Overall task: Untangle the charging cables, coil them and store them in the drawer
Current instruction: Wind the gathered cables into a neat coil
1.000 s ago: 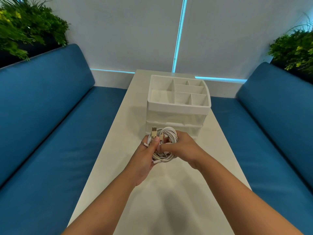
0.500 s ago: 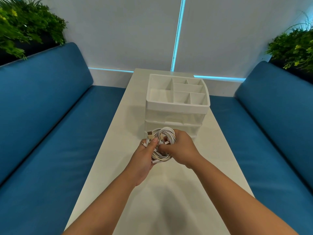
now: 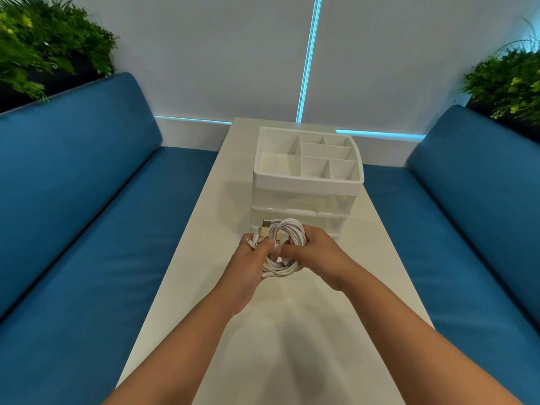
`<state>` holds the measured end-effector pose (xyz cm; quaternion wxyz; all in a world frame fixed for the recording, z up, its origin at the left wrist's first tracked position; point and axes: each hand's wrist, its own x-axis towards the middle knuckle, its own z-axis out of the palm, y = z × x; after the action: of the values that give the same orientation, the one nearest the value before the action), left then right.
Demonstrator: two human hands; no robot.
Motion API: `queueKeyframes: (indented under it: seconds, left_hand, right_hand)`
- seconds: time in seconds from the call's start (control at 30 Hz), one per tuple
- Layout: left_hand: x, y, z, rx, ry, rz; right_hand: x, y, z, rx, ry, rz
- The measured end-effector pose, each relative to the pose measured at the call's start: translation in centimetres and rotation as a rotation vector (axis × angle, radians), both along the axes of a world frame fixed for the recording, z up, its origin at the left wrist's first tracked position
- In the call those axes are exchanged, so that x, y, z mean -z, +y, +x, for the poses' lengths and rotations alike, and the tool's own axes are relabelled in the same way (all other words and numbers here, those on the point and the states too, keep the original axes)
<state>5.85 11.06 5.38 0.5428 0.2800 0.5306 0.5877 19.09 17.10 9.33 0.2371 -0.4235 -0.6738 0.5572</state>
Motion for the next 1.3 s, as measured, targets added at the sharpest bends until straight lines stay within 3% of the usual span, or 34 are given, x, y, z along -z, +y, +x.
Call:
queueKeyframes:
  seconds: [0.1, 0.4, 0.87, 1.1, 1.3]
  left_hand:
    - [0.3, 0.2, -0.2, 0.002, 0.025, 0.006]
    - [0.9, 0.3, -0.2, 0.021, 0.083, 0.04]
    - [0.8, 0.5, 0.4, 0.02, 0.049, 0.09]
    - [0.5, 0.7, 0.1, -0.01, 0.08, 0.094]
    - [0.5, 0.6, 0.2, -0.01, 0.014, 0.025]
  right_hand:
    - [-0.2, 0.1, 0.4, -0.091, 0.002, -0.059]
    - [1.2, -0.4, -0.1, 0.132, 0.102, -0.173]
    - [1.8, -0.4, -1.3, 0.318, -0.078, 0.212]
    - [1.9, -0.3, -1.3, 0.291, -0.078, 0.111]
    - [1.6, -0.3, -0.9, 0.197, 0.06, -0.058]
